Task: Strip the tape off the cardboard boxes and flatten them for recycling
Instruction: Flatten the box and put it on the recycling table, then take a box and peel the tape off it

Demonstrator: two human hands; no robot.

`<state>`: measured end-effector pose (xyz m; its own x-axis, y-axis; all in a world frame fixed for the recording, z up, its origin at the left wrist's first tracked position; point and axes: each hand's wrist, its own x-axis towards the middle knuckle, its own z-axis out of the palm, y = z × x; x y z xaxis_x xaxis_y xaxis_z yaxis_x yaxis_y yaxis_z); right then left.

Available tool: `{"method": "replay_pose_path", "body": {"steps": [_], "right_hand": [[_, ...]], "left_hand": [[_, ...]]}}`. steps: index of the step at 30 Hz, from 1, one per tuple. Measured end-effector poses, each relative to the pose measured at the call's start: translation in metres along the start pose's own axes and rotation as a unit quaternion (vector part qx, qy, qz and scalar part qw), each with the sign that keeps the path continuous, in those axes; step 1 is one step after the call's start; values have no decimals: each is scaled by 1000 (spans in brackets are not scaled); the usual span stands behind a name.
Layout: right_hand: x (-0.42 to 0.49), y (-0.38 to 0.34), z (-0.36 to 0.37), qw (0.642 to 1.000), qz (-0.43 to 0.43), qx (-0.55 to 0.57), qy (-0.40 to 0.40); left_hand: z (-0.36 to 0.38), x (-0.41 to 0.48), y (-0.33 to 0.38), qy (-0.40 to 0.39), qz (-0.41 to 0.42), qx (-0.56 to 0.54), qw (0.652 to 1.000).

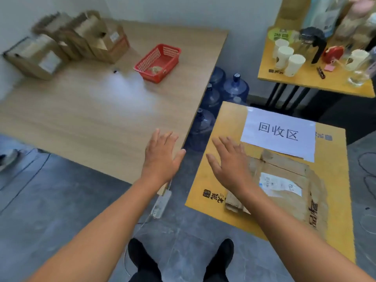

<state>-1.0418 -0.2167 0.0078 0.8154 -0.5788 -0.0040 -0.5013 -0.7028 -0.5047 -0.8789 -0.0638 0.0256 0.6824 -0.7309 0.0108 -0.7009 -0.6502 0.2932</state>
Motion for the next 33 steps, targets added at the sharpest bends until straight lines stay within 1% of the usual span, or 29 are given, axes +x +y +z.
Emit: {"method": "replay_pose_path", "body": {"steps": [3, 7, 10, 14, 18, 21, 24, 28, 33], "right_hand": [[25, -77, 24, 999, -51, -4, -19], [52, -183, 62, 994, -97, -28, -29], [68, -266, 98, 991, -116, -51, -49], [95, -368, 144, 986, -135, -86, -54], [113, -454, 176, 983, -146, -90, -65], [126, -503, 195, 981, -157, -92, -68], [145, -536, 215, 979, -161, -95, -81], [177, -572, 239, 979, -163, -93, -85], [237, -614, 268, 980, -164, -87, -69]], "left_hand": [[-36, -11, -69, 27, -37, 14, 999], [-76, -28, -169, 50, -75, 21, 996], [-108, -42, -254, 63, -105, 24, 992], [-151, -51, -367, 86, -130, 32, 987], [-194, -58, -450, 110, -166, 12, 980], [-218, -56, -496, 137, -173, 11, 975], [-232, -46, -534, 152, -187, 9, 971], [-246, -28, -575, 157, -197, 0, 968], [-263, 10, -623, 154, -199, 7, 968]]}}
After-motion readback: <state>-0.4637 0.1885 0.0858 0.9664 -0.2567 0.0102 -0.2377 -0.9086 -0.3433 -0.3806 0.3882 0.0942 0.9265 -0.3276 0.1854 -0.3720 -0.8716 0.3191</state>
